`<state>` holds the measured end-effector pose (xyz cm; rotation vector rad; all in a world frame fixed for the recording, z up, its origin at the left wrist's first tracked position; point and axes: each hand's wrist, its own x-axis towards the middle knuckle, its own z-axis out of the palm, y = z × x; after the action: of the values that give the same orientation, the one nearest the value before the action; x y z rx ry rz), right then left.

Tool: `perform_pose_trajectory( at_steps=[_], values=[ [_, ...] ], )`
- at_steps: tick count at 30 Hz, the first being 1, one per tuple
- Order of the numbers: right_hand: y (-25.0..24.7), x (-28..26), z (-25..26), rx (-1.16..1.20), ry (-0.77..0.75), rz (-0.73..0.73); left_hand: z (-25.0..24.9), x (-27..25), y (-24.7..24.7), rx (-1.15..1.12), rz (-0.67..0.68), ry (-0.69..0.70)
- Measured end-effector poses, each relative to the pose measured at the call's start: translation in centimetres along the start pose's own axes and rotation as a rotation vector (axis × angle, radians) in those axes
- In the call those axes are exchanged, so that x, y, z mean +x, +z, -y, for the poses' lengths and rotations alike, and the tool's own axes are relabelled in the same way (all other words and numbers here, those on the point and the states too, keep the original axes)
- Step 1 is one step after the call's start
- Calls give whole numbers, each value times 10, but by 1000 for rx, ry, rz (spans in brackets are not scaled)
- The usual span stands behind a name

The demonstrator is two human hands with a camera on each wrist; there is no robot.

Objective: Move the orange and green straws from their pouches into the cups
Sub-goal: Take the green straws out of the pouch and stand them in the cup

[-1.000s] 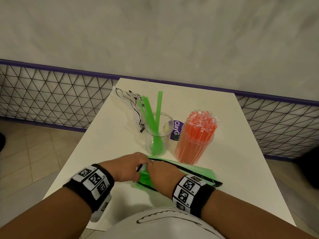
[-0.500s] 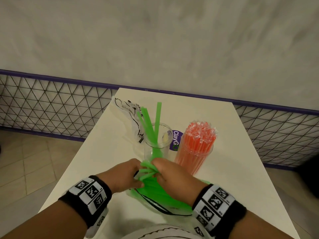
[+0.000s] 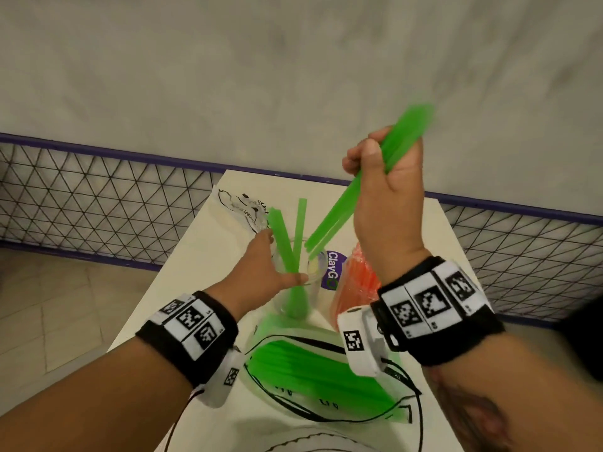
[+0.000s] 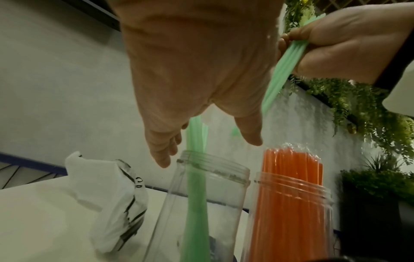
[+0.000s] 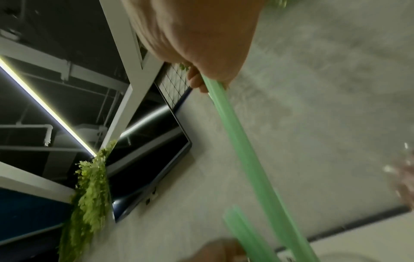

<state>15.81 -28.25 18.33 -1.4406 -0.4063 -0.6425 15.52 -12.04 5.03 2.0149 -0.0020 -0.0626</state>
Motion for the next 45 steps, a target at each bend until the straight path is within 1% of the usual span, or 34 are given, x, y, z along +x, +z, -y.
perform_pose_trajectory(
  at_steps=[2, 4, 6, 8, 9, 10, 12, 13, 17, 19, 21, 23, 24, 25, 26, 27, 28, 29, 30, 31, 32, 33, 35, 37, 41, 42, 44, 45],
  values=[
    [12, -6, -21, -101, -23, -11, -1, 11, 7, -59, -7, 3],
    [19, -19, -44, -225, 34, 52, -1, 17, 14, -90, 0, -16],
    [19, -35, -71, -446, 116, 191, -1, 19, 21, -111, 7, -7],
    [14, -53, -96, -749, 190, 346, -2, 18, 25, -112, 27, 23],
    [12, -61, -104, -862, 243, 408, 0, 19, 27, -109, 39, 39],
    [11, -67, -110, -917, 311, 453, 3, 20, 30, -104, 38, 58],
    [11, -71, -113, -919, 438, 502, 7, 23, 33, -74, 1, 82],
    [13, -70, -112, -899, 487, 502, 7, 24, 34, -69, -12, 86],
    [17, -59, -105, -738, 712, 317, 5, 21, 33, -120, -9, 73],
    [14, -56, -96, -676, 742, 311, 6, 18, 30, -132, 5, 50],
    [12, -59, -80, -675, 662, 371, 7, 16, 25, -109, -3, -28],
    [7, -70, -63, -700, 481, 397, 9, 9, 15, -26, 0, -136],
    [2, -78, -55, -703, 358, 385, 13, 6, 9, 19, 21, -188],
    [-3, -86, -47, -689, 211, 369, 16, 0, 1, 44, 75, -223],
    [-8, -96, -40, -678, 68, 392, 23, -5, -6, 54, 164, -246],
    [-13, -105, -35, -665, -39, 482, 27, -12, -11, 80, 279, -265],
    [-19, -115, -36, -645, -89, 636, 34, -17, -13, 143, 395, -280],
    [-21, -124, -38, -645, -85, 835, 37, -23, -13, 241, 495, -276],
    [-23, -135, -44, -687, -31, 1036, 40, -27, -10, 347, 567, -257],
    [-23, -146, -53, -753, 10, 1193, 44, -29, -6, 441, 618, -228],
    [-22, -155, -61, -820, 14, 1295, 46, -30, -2, 513, 653, -192],
    [-22, -164, -71, -858, -13, 1360, 48, -31, 3, 581, 682, -167],
    [-21, -173, -87, -927, -48, 1444, 53, -31, 9, 679, 720, -137],
    [-22, -174, -97, -995, -39, 1442, 55, -32, 11, 730, 740, -152],
    [-29, -169, -111, -1132, -49, 1341, 58, -38, 10, 716, 727, -148],
    [-31, -167, -112, -1154, -28, 1318, 60, -39, 9, 708, 716, -148],
    [-34, -166, -110, -1192, 29, 1315, 64, -41, 7, 710, 702, -154],
    [-34, -166, -110, -1206, 31, 1315, 66, -41, 7, 706, 697, -159]
  ],
)
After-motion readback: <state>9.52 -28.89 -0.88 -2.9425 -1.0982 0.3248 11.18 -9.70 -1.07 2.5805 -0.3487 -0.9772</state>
